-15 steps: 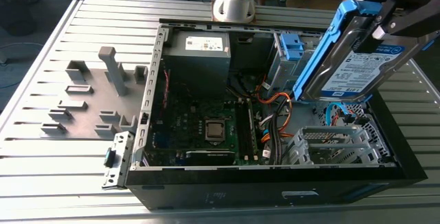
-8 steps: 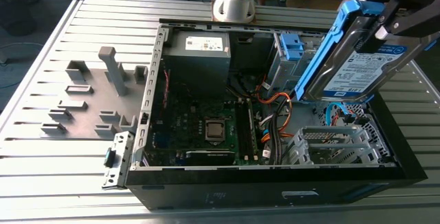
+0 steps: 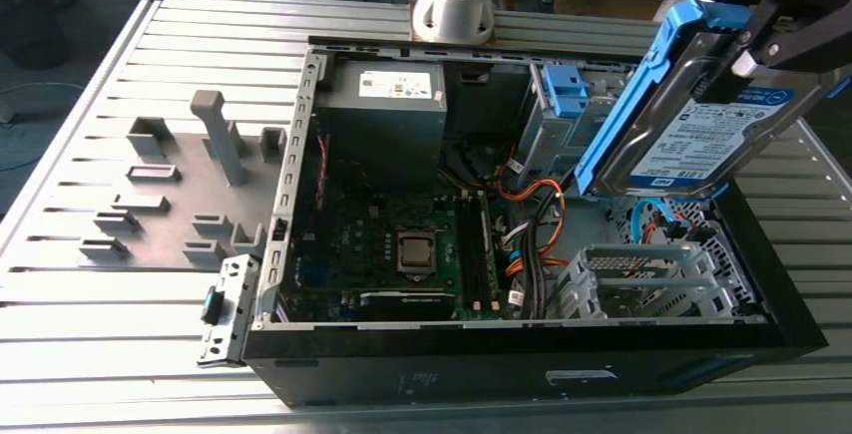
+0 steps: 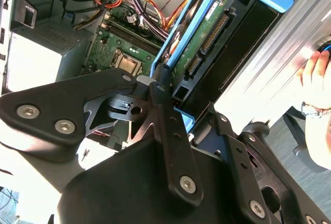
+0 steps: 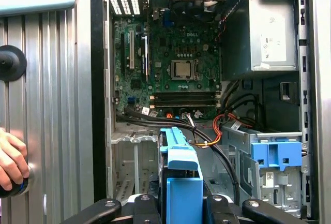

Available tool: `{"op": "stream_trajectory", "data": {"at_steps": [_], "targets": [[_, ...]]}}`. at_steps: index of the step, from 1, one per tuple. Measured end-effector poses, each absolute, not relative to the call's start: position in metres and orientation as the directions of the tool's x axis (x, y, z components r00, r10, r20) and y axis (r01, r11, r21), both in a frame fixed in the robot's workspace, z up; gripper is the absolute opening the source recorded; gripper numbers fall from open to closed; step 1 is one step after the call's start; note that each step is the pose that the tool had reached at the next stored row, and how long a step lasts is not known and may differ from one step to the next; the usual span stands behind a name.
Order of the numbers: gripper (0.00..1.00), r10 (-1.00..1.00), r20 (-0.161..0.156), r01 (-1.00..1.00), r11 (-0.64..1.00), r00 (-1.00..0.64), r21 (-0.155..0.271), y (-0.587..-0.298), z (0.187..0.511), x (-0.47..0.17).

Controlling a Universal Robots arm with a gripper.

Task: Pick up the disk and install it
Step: 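Pick up the disk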

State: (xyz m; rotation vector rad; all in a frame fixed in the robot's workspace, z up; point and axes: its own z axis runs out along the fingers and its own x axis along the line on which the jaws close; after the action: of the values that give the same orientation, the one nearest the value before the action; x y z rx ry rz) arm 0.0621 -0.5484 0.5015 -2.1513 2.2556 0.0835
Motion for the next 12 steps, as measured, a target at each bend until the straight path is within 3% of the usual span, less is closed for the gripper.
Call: {"op": "stream_trajectory", "data": {"at_steps": [12], "targets": [[0.36,-0.997,-0.054,-0.999,0.047,-0.048,0.023,-0.5484,0.5016,0.0669]]}}
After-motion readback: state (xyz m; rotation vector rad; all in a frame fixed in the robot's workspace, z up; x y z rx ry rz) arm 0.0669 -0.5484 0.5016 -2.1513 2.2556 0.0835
